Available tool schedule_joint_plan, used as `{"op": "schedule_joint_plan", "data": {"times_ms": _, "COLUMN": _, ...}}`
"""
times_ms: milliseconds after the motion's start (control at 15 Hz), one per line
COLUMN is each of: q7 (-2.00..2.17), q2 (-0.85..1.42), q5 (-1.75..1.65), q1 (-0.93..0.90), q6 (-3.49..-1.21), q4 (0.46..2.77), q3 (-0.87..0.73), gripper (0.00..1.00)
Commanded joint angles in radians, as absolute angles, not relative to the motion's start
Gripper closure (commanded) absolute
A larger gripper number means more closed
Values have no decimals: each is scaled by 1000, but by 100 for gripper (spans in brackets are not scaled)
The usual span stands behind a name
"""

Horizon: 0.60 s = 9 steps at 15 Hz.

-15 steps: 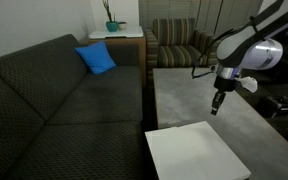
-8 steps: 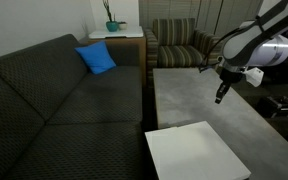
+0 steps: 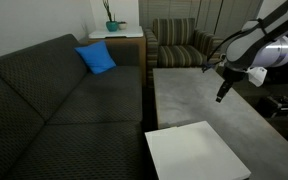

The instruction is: Open the cover of the book on the table

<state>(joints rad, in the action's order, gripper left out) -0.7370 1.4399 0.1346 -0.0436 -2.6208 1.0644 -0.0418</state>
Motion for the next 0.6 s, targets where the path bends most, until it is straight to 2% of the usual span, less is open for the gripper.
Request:
{"op": "schedule_joint_plan", "data": {"times_ms": 0, "q7": -723, "q2": 1382, "q5": 131, "q1": -58, "q6": -2665, "q4": 1158, "q3": -62, "gripper": 1}}
{"op": "schedule_joint_plan", "data": {"times_ms": 533, "q7": -733, "q2": 1359, "q5": 133, "q1": -51, "q6": -2683, "q4": 1200, "q3": -58, "gripper": 0}}
